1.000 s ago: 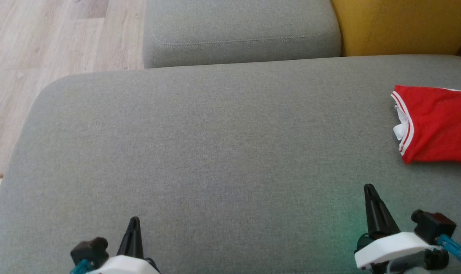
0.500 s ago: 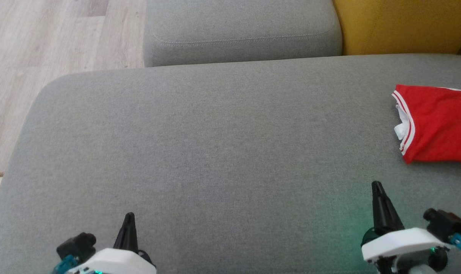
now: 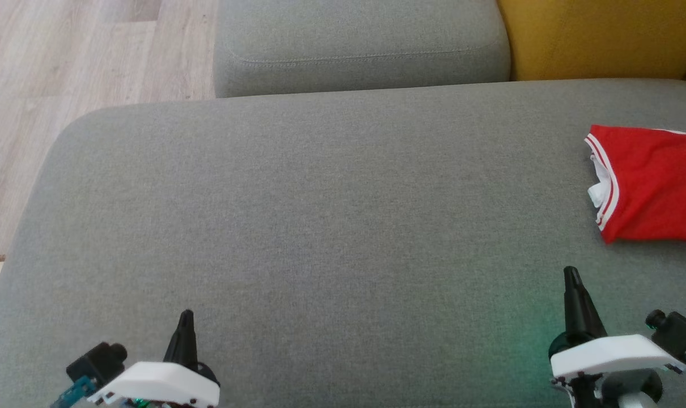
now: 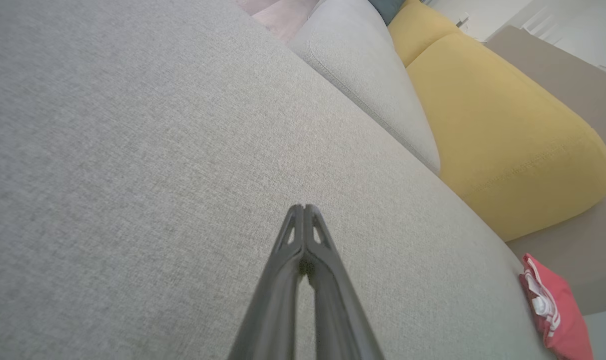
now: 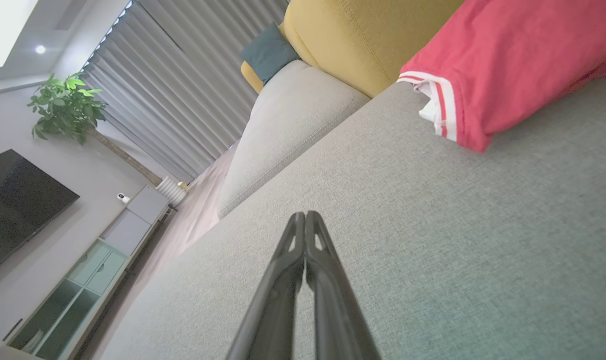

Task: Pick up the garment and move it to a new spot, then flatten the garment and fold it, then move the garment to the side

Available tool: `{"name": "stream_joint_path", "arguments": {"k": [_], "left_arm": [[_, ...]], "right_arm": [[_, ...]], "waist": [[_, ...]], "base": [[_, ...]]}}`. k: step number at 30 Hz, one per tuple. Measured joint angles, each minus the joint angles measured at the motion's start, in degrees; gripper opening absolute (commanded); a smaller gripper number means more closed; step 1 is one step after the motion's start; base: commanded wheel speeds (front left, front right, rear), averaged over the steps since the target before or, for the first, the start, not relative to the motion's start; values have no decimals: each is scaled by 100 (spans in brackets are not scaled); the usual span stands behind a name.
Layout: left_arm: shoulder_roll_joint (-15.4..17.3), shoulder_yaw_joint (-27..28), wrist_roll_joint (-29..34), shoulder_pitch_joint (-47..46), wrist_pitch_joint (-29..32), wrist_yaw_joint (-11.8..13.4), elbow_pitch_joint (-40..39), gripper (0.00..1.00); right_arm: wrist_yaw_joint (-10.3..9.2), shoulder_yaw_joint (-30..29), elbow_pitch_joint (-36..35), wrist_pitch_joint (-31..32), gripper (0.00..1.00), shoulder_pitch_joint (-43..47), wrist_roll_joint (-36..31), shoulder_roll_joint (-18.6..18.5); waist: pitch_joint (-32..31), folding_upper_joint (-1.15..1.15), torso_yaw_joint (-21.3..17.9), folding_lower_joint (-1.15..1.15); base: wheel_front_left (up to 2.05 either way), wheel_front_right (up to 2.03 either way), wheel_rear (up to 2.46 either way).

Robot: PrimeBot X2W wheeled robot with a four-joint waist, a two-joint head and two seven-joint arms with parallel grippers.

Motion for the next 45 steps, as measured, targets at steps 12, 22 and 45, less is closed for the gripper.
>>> {"name": "stream_joint_path", "arguments": {"k": [12,22,45], "left_arm": [[8,170,-726,-106,177,-156,-1,0],[11,338,-1328,-222,323,-261,0,0],[11,683,-2698,-430,681,-560,4,0]], "right_arm": [[0,-85,4,148,0,-128,779,-4],[0,-176,8,243,0,-131,1415,-5],[0,-375,19,536,0,-294,2886,-9]], "waist": [[23,0,9,0],[41,0,17,0],[85,0,35,0]], "base": [[0,0,0],[0,0,0],[0,0,0]]}}
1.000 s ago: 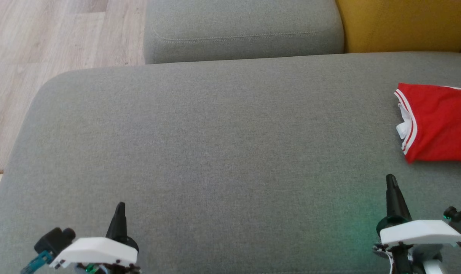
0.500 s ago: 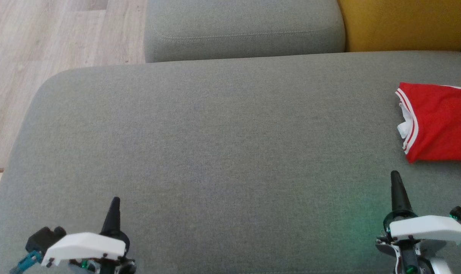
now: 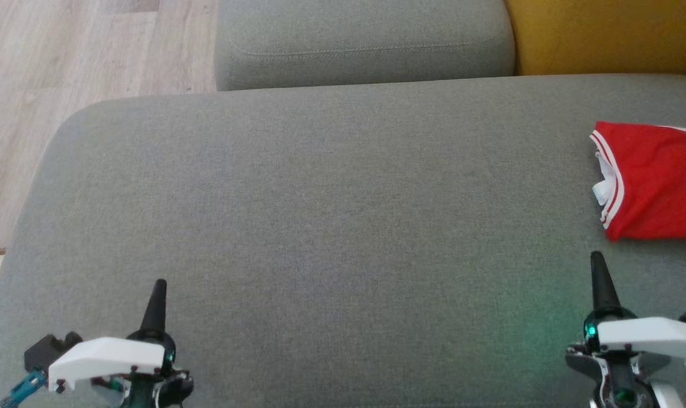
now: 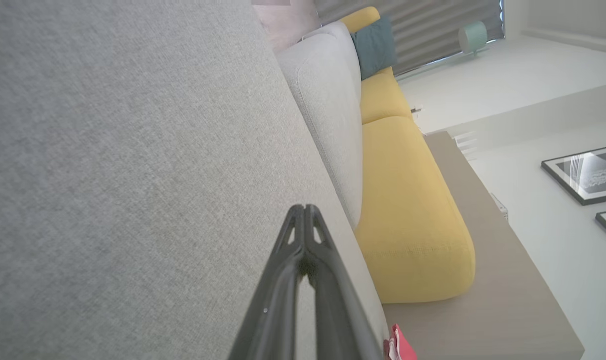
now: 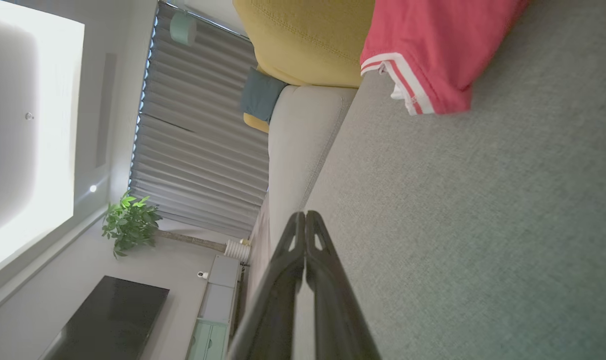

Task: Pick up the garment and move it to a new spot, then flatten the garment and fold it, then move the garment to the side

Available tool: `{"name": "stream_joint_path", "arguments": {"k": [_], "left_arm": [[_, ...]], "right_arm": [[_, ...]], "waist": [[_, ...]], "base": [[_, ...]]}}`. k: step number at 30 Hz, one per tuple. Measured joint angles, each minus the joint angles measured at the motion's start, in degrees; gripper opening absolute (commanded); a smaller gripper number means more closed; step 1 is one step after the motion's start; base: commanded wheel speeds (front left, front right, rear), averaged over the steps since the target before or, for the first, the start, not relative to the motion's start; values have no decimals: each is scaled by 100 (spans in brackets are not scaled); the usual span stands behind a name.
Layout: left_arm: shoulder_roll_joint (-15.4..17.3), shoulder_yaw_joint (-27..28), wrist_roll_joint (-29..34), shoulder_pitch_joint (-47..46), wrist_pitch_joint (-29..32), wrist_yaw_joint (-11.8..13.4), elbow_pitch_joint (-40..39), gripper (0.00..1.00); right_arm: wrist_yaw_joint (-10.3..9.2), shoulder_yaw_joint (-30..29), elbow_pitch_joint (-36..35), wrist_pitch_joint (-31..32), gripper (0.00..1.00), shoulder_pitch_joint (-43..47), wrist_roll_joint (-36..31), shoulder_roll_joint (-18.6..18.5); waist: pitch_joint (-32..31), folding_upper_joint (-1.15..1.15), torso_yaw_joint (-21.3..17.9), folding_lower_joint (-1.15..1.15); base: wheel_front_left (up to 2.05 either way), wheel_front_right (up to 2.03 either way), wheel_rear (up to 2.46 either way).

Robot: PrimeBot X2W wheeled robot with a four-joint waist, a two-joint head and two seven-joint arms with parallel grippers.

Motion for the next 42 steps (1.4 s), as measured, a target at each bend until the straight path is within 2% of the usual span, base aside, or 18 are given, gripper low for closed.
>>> {"name": "stream_joint_path", "arguments": {"k": [17,37,42], "left_arm": [[-3,218,-948,-150,263,-155,2,0],[-10,582,-2182,-343,614,-449,12,0],[-15,588,-2240,-380,630,-449,11,0]], "right_arm": [[0,-158,2,203,0,-66,1004,0],[0,-357,14,452,0,-282,2323,0],[0,-371,16,455,0,-282,2394,0]], "waist": [[30,0,12,0],[70,0,29,0],[70,0,29,0]], "base": [[0,0,0],[0,0,0],[0,0,0]]}}
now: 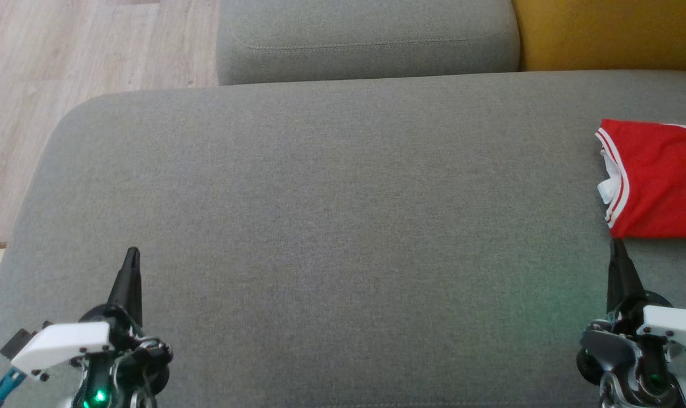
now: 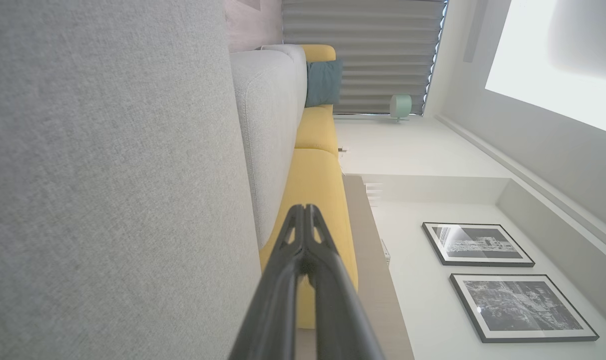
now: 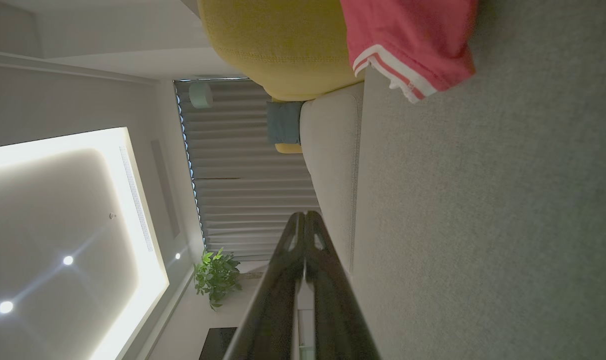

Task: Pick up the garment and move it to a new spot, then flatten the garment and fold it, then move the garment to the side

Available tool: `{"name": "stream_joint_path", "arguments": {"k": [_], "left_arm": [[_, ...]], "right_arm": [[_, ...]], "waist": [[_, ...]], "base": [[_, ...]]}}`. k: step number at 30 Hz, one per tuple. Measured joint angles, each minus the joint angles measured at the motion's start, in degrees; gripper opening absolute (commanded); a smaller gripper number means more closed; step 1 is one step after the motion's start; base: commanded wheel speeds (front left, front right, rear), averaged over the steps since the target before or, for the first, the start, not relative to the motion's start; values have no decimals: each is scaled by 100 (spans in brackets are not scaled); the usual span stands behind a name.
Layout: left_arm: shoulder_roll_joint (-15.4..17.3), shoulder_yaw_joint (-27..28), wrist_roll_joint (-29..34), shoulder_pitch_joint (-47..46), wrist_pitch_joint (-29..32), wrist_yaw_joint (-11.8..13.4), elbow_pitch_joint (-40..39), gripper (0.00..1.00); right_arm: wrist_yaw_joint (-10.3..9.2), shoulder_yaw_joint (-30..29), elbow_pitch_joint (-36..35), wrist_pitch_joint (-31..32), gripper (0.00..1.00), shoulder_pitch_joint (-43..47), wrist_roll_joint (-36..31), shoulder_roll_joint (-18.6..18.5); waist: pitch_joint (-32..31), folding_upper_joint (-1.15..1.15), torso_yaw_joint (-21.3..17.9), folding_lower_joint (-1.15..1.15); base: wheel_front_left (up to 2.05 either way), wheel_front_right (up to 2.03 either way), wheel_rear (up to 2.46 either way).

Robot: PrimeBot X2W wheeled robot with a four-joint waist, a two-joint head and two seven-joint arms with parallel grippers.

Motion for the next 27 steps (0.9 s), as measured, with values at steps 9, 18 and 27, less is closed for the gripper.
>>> {"name": "stream_joint_path", "arguments": {"k": [9,18,27], "left_arm": [[-1,7,1,0,18,0,0,0],[-3,14,1,0,19,0,0,0],[-5,23,2,0,54,0,0,0]], "right_arm": [[0,-10,1,43,0,0,0,0],[0,-16,1,47,0,0,0,0],[0,-26,2,49,0,0,-1,1]], "waist": [[0,0,0,0],[0,0,0,0],[-1,0,0,0]], "base": [[0,0,0],[0,0,0],[0,0,0]]}}
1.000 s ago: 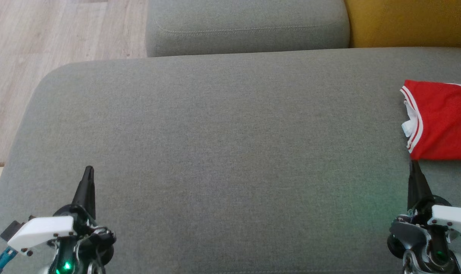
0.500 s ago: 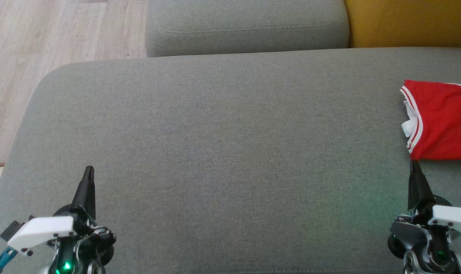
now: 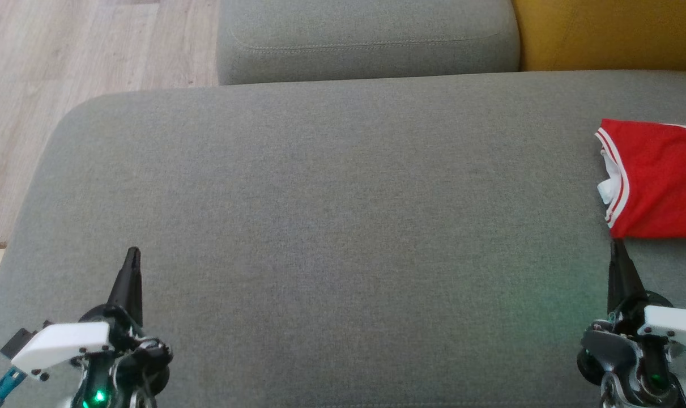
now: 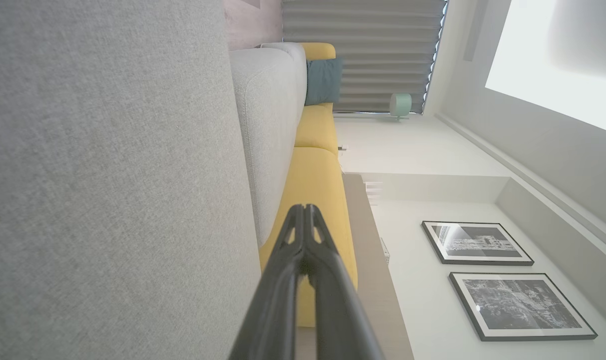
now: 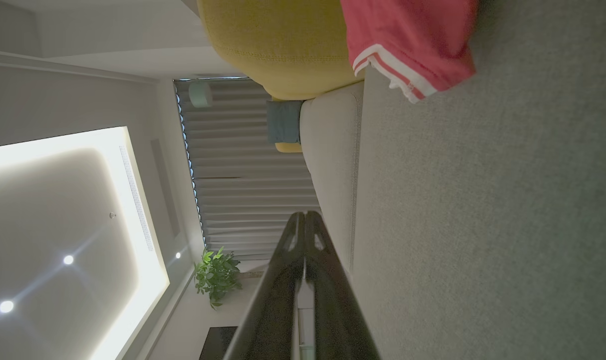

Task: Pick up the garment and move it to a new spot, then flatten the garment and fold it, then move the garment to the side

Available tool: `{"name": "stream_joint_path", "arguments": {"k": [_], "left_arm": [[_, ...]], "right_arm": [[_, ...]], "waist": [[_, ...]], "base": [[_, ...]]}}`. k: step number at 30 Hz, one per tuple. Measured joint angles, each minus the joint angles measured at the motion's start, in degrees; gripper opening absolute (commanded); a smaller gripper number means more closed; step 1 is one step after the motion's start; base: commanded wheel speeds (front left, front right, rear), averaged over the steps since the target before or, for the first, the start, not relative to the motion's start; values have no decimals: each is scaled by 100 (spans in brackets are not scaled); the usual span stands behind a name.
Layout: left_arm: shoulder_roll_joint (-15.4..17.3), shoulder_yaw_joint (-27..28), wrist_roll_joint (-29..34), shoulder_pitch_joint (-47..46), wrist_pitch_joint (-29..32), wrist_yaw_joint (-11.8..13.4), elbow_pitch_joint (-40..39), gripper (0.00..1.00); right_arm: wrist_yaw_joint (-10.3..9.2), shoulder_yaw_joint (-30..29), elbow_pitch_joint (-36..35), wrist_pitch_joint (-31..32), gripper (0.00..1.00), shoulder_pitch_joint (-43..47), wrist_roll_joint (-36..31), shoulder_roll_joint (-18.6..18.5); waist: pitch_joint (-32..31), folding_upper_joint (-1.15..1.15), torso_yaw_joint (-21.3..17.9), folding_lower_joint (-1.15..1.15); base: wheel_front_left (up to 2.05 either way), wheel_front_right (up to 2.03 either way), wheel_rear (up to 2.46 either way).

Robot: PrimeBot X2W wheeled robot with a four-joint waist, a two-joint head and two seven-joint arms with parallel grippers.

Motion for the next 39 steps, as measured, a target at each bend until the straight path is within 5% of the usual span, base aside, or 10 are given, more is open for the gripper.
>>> {"name": "stream_joint_path", "arguments": {"k": [39], "left_arm": [[-25,111,19,0,15,0,1,0]], "right_arm": [[0,-66,2,51,0,0,-10,4]], "waist": [[0,0,0,0]], "base": [[0,0,0]]}}
